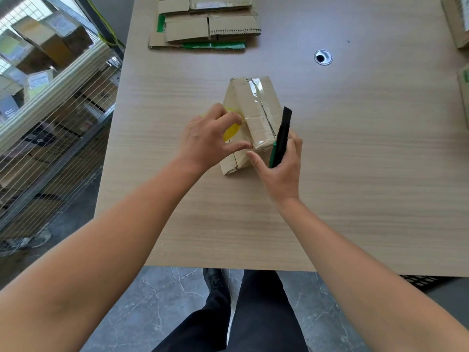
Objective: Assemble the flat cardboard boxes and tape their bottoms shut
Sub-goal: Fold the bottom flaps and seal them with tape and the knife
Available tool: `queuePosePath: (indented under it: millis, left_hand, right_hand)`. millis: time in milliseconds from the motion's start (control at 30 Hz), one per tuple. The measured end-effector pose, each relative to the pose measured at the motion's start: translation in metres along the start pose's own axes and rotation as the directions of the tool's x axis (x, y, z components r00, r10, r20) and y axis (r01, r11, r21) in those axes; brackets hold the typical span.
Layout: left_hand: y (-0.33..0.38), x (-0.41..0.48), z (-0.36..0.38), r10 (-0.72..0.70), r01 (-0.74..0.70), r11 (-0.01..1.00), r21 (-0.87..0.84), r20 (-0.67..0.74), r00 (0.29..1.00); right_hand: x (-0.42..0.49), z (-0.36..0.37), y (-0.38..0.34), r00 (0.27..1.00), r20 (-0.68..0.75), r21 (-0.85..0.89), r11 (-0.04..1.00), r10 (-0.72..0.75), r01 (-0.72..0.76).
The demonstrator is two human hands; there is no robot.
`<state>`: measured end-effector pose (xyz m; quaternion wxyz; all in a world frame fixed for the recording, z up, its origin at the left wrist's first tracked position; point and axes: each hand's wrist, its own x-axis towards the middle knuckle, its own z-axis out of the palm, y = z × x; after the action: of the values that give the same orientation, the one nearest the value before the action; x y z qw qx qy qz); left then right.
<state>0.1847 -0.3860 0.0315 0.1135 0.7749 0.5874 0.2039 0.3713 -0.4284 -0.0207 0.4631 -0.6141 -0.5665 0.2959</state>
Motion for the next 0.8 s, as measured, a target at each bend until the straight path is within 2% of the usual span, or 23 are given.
queuePosePath:
  millis: [133,267,400,500,633,733,800]
  left_hand:
    - [0.005,0.008,0.002,-0.045,0.046,0.998,-0.032,0.009,0.999]
    - [-0.011,0.001,-0.012,-0.035,0.037,0.997,-0.072,0.033,0.999]
    - [-0.047,-0.009,-0.034,-0.216,0.215,0.976,-0.023,-0.024,0.976]
    - [-0.064,-0.005,-0.048,-0.276,0.277,0.96,0.027,-0.047,0.96]
    - [-0.065,0.007,-0.056,-0.212,0.21,0.975,0.069,0.027,0.977]
    - [-0.061,0.011,-0.062,-0.144,0.135,0.983,0.124,0.067,0.987]
    - [-0.064,0.007,-0.067,-0.121,0.109,0.984,0.141,0.079,0.99]
  right_hand:
    - [0.009,0.007,-0.004,0.999,-0.04,0.053,0.998,0.017,-0.015]
    - [0.018,-0.004,-0.007,0.999,0.03,0.077,0.997,-0.021,0.018]
    - [0.025,-0.016,-0.008,0.988,0.152,-0.05,0.998,-0.037,0.045]
    - [0.024,-0.015,-0.015,0.989,0.149,-0.085,0.996,-0.018,0.031]
    - [0.02,0.0,-0.026,0.991,0.134,-0.072,0.997,-0.017,0.027]
    - [0.019,-0.003,-0.027,0.96,0.27,-0.058,0.993,-0.08,0.099]
    - [0.025,-0.015,-0.023,0.907,0.398,-0.052,0.983,-0.139,0.174]
